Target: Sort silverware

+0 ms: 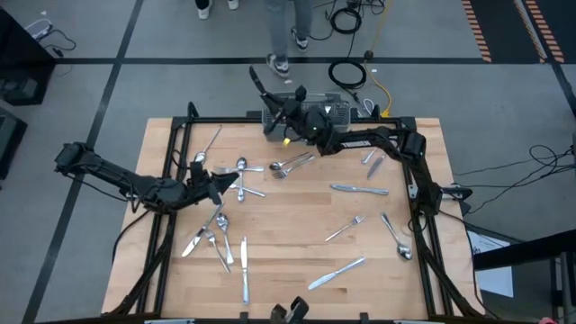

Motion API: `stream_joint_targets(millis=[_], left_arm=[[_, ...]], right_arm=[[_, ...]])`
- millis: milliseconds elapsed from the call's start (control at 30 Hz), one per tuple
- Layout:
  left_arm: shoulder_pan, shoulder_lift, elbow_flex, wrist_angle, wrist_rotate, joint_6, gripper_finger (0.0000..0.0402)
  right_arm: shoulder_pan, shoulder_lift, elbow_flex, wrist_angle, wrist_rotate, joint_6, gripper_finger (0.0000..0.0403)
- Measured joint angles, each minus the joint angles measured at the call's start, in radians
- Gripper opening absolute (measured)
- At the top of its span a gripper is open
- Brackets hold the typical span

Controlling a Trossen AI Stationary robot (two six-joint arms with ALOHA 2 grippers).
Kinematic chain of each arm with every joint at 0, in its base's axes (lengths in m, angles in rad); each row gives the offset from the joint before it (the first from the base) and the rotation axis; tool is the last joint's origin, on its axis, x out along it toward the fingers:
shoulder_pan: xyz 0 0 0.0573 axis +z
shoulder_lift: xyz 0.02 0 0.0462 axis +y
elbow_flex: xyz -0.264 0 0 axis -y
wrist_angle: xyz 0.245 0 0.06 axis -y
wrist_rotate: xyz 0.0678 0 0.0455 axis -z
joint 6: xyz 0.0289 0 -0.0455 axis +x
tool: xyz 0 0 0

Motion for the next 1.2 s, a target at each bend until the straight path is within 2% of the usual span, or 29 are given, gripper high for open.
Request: stream_joint_targets(millis=[233,400,567,767,1033,1200], left_arm=[[0.000,0.000,0.000,-0.001,0.000,0.000,0.0048],[0.000,0.001,0.000,-0.001,0.000,0.001,0.0048],[0.000,0.001,0.000,-0.001,0.000,0.004,0.0048],[0.000,0.001,0.000,-0.002,0.000,0.026,0.0048],[0.000,0.001,0.000,-0.003,0.000,0.026,0.0048],[0.000,0.001,0.000,-0.005,0.000,0.025,0.0048]], right_arm=[[-0.008,0.030,0.000,0.034,0.010,0.022,0.0015],[-0.012,0.102,0.001,0.152,0.008,0.095,0.0015],[-0.011,0.151,0.054,0.144,0.009,0.087,0.0015],[-0.010,0.178,0.142,0.040,0.004,0.059,0.0015],[-0.036,0.254,0.150,0.184,0.006,0.191,0.0015],[-0.027,0.261,0.150,0.166,0.006,0.149,0.0015]])
